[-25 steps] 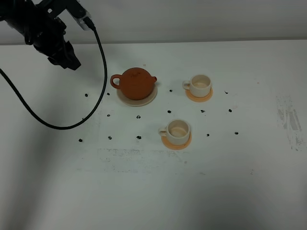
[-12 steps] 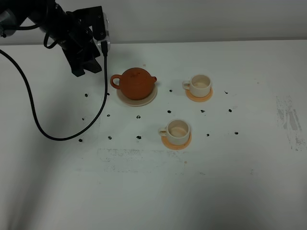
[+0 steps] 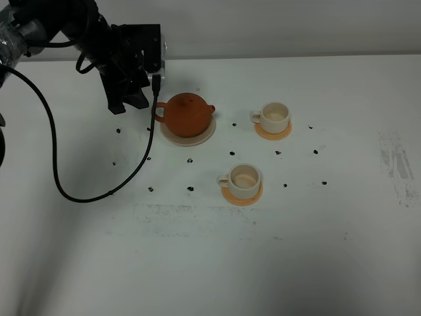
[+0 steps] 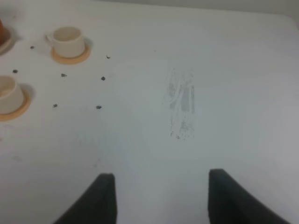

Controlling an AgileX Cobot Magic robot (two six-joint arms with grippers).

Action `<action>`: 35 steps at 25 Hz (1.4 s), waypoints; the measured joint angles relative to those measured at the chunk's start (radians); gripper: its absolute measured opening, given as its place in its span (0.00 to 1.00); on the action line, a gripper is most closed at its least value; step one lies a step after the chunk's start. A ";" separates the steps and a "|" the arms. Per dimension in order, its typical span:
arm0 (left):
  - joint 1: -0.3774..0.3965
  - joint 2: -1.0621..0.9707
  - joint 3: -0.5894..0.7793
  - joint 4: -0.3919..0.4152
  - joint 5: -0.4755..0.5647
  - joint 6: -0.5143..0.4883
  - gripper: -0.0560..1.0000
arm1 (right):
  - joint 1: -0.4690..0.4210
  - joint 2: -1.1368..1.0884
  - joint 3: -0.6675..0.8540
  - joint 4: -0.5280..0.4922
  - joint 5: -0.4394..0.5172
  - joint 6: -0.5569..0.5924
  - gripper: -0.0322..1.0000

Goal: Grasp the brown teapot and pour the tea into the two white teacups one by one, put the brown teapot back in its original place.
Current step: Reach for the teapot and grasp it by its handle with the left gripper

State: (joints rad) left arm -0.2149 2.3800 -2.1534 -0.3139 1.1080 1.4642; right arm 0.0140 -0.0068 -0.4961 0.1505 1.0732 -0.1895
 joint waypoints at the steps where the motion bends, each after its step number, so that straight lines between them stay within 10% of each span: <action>1: -0.004 0.005 0.000 0.009 0.000 0.003 0.50 | 0.000 0.000 0.000 0.000 0.000 0.000 0.47; 29: -0.056 0.079 0.000 0.067 -0.109 0.012 0.49 | 0.000 0.000 0.000 0.000 0.000 0.003 0.47; 35: -0.055 0.097 0.000 0.072 -0.110 0.001 0.19 | 0.000 0.000 0.000 0.000 0.000 0.004 0.47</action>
State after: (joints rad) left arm -0.2701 2.4766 -2.1534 -0.2416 0.9983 1.4649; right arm 0.0140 -0.0068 -0.4961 0.1505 1.0732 -0.1858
